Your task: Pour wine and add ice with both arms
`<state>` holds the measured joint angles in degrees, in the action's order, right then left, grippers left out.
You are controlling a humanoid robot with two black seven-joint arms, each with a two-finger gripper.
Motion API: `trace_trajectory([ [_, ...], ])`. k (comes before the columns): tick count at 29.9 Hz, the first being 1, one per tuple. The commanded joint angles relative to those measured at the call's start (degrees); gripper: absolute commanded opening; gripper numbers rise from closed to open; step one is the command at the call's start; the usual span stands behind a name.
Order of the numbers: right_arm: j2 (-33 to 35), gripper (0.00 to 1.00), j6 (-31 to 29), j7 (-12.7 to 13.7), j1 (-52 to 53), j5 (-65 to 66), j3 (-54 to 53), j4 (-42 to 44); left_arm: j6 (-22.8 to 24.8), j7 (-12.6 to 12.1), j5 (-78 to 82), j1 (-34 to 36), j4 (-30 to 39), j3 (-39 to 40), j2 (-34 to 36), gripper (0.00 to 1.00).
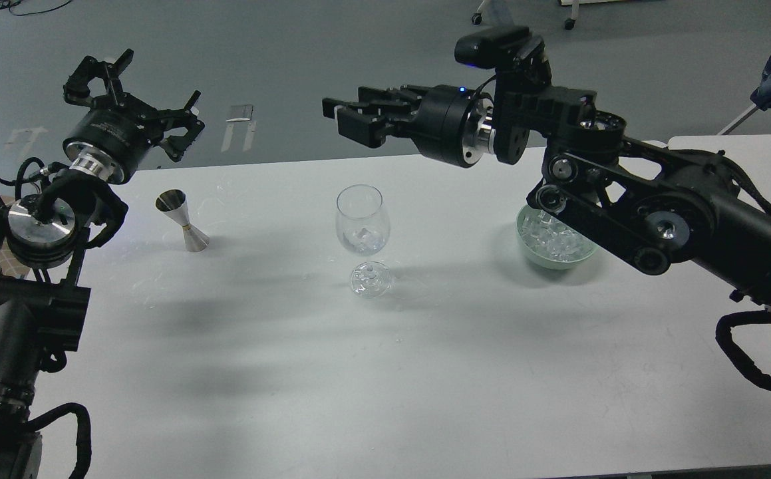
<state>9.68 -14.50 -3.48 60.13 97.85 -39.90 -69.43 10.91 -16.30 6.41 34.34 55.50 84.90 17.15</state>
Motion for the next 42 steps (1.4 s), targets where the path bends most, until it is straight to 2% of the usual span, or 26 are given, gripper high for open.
trace_trajectory([
  [1,-5.3,1.00,0.0,-0.3,-0.9,-6.2,-12.5,0.2,1.2,0.0,-0.1,-0.5,0.2,2.6,0.1,0.98],
  [5,-9.6,1.00,0.3,-0.3,-1.2,-9.3,-19.4,0.1,3.1,0.0,-0.2,-0.8,0.0,3.3,0.2,0.98],
  [8,-9.7,1.00,2.5,0.1,-1.2,-10.9,-27.0,0.3,10.5,-0.3,-0.1,-2.2,-0.1,2.5,0.1,0.97],
  [10,-9.7,1.00,2.9,0.1,-0.5,-13.6,-31.3,3.1,12.3,-0.8,0.0,-2.2,-0.1,2.1,0.0,0.96],
  [12,-9.7,1.00,3.0,0.1,0.3,-18.1,-34.6,7.6,12.8,-0.2,0.2,-1.8,-0.1,2.0,0.1,0.96],
  [19,-9.7,1.00,3.0,0.0,5.8,-43.6,-41.0,27.6,12.0,1.0,1.7,-1.4,-0.1,1.8,-0.1,0.96],
  [21,-9.7,1.00,3.0,-0.4,6.1,-52.6,-41.1,32.0,11.9,3.9,3.2,-1.0,-0.3,1.8,-0.1,0.96],
  [23,-9.7,1.00,3.0,-0.6,5.5,-63.5,-41.1,34.2,12.0,9.2,7.8,-0.7,-0.7,1.7,-0.1,0.96],
  [26,-9.7,1.00,3.1,-0.6,4.2,-70.3,-41.3,34.6,11.8,12.9,12.1,-0.5,-0.7,1.7,-0.8,0.96],
  [28,-9.5,1.00,3.1,-0.6,2.6,-72.7,-41.4,35.0,11.2,13.4,13.4,0.3,-0.7,1.6,-1.2,0.96],
  [31,-9.5,1.00,3.2,-0.6,-1.4,-74.9,-41.5,36.3,6.8,13.7,13.5,1.9,-0.7,-2.6,-1.1,0.96],
  [34,-9.7,1.00,3.1,-1.3,-3.3,-76.4,-42.4,38.5,4.5,13.8,13.5,3.3,-2.4,-5.0,-0.9,0.96],
  [38,-9.7,1.00,3.3,-2.1,-3.8,-77.0,-42.7,42.7,3.9,14.6,13.5,4.2,-4.0,-5.4,-1.2,0.96],
  [42,-9.7,1.00,5.2,-2.0,-4.0,-76.8,-41.1,41.6,3.8,14.6,13.5,4.2,-4.0,-5.4,-1.2,0.96],
])
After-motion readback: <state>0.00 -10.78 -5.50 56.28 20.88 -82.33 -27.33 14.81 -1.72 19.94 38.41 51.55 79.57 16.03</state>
